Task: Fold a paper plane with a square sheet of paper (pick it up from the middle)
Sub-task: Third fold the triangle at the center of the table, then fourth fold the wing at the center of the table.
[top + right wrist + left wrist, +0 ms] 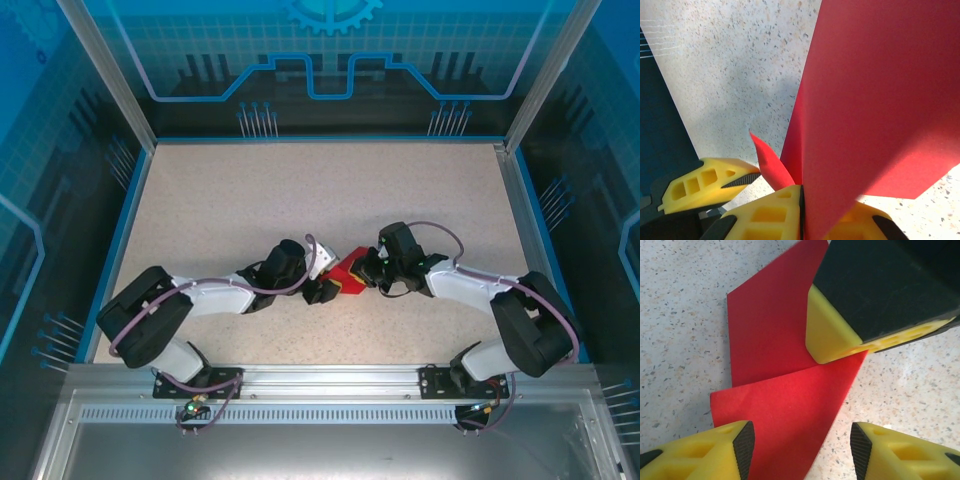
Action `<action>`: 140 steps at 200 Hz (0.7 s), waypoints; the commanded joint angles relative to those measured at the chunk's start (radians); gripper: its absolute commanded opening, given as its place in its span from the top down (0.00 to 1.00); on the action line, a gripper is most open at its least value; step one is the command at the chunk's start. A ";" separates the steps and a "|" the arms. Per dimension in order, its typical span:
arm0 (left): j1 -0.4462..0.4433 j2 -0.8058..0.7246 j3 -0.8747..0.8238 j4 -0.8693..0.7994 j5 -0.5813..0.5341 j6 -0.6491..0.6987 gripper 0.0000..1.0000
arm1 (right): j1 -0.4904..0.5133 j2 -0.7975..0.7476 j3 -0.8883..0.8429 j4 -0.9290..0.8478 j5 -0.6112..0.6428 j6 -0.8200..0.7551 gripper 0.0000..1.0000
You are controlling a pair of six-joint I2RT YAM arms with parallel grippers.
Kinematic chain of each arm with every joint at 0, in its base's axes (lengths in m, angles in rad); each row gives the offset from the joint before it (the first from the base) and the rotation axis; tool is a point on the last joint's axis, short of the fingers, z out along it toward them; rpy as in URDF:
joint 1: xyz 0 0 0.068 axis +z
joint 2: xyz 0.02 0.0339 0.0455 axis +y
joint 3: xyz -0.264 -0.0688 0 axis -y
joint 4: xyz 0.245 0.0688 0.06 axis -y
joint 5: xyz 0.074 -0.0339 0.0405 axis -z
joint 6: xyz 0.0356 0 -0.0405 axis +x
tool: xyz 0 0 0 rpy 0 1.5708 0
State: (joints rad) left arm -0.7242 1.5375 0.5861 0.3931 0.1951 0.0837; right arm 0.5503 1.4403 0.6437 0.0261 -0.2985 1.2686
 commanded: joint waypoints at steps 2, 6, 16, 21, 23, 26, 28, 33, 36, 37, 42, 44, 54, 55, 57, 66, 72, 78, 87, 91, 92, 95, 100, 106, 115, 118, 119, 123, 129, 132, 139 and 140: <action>-0.013 0.034 -0.019 0.078 -0.006 0.055 0.44 | 0.011 0.013 0.026 -0.015 -0.033 0.029 0.90; -0.015 0.036 -0.021 0.084 0.000 0.058 0.45 | 0.010 0.012 0.025 -0.015 -0.035 0.029 0.90; -0.019 0.041 -0.025 0.100 0.004 0.064 0.45 | 0.010 0.013 0.031 -0.022 -0.036 0.031 0.90; -0.019 0.042 -0.023 0.101 0.004 0.066 0.45 | 0.010 0.014 0.032 -0.024 -0.036 0.031 0.90; -0.021 0.044 -0.022 0.101 0.005 0.067 0.45 | 0.010 0.014 0.033 -0.025 -0.036 0.031 0.90; -0.020 0.045 -0.024 0.100 0.009 0.069 0.45 | 0.008 0.015 0.035 -0.026 -0.036 0.032 0.90; -0.021 0.046 -0.023 0.102 0.011 0.072 0.45 | 0.007 0.015 0.036 -0.027 -0.036 0.032 0.90; -0.023 0.050 -0.023 0.103 0.013 0.077 0.45 | 0.007 0.015 0.039 -0.029 -0.036 0.034 0.90; -0.025 0.051 -0.023 0.104 0.011 0.080 0.45 | 0.006 0.017 0.039 -0.029 -0.036 0.035 0.90; -0.026 0.052 -0.023 0.104 0.012 0.080 0.45 | 0.006 0.017 0.039 -0.029 -0.035 0.036 0.90; -0.029 0.058 -0.021 0.102 0.011 0.085 0.45 | 0.006 0.020 0.040 -0.028 -0.036 0.038 0.90; -0.030 0.060 -0.021 0.101 0.012 0.087 0.45 | 0.005 0.021 0.040 -0.028 -0.037 0.037 0.90; -0.035 0.070 -0.022 0.100 0.000 0.103 0.46 | 0.003 0.024 0.043 -0.027 -0.042 0.043 0.90; -0.036 0.072 -0.022 0.102 -0.002 0.105 0.46 | 0.003 0.024 0.044 -0.027 -0.042 0.043 0.90; -0.038 0.075 -0.022 0.102 -0.006 0.107 0.46 | 0.003 0.025 0.045 -0.026 -0.042 0.044 0.90; -0.043 0.083 -0.023 0.105 -0.031 0.116 0.48 | 0.001 0.027 0.046 -0.026 -0.045 0.047 0.90; -0.046 0.089 -0.025 0.110 -0.043 0.124 0.49 | 0.000 0.028 0.048 -0.026 -0.048 0.049 0.90; -0.052 0.094 -0.026 0.114 -0.056 0.131 0.50 | -0.002 0.029 0.051 -0.028 -0.049 0.049 0.90; -0.056 0.100 -0.028 0.125 -0.071 0.140 0.52 | -0.001 0.029 0.053 -0.031 -0.051 0.052 0.90; -0.059 0.102 -0.028 0.128 -0.078 0.144 0.53 | -0.001 0.031 0.055 -0.032 -0.053 0.052 0.89; -0.060 0.103 -0.028 0.129 -0.080 0.145 0.54 | -0.001 0.031 0.055 -0.032 -0.053 0.053 0.89; -0.061 0.105 -0.028 0.133 -0.086 0.147 0.54 | -0.003 0.032 0.056 -0.033 -0.053 0.055 0.89; -0.065 0.109 -0.029 0.140 -0.096 0.149 0.57 | -0.003 0.033 0.057 -0.038 -0.054 0.055 0.89; -0.067 0.110 -0.031 0.148 -0.110 0.149 0.59 | -0.004 0.032 0.059 -0.041 -0.055 0.056 0.89; -0.067 0.112 -0.035 0.161 -0.125 0.150 0.61 | -0.004 0.033 0.058 -0.043 -0.057 0.059 0.88; -0.067 0.113 -0.035 0.166 -0.128 0.150 0.61 | -0.004 0.032 0.058 -0.043 -0.057 0.058 0.88; -0.067 0.113 -0.036 0.167 -0.130 0.149 0.61 | -0.005 0.033 0.058 -0.042 -0.057 0.059 0.88; -0.067 0.114 -0.038 0.171 -0.133 0.150 0.61 | -0.006 0.032 0.057 -0.043 -0.059 0.060 0.87; -0.068 0.115 -0.038 0.177 -0.140 0.151 0.62 | -0.006 0.032 0.057 -0.043 -0.061 0.064 0.87; -0.069 0.115 -0.039 0.179 -0.144 0.150 0.62 | -0.006 0.032 0.057 -0.043 -0.061 0.064 0.86; -0.070 0.115 -0.040 0.180 -0.149 0.152 0.64 | -0.008 0.033 0.056 -0.044 -0.065 0.066 0.85; -0.069 0.116 -0.040 0.179 -0.150 0.152 0.64 | -0.008 0.033 0.056 -0.044 -0.065 0.067 0.85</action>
State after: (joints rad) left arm -0.7856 1.6382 0.5644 0.5148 0.0925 0.2111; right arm 0.5495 1.4628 0.6697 0.0139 -0.3340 1.3170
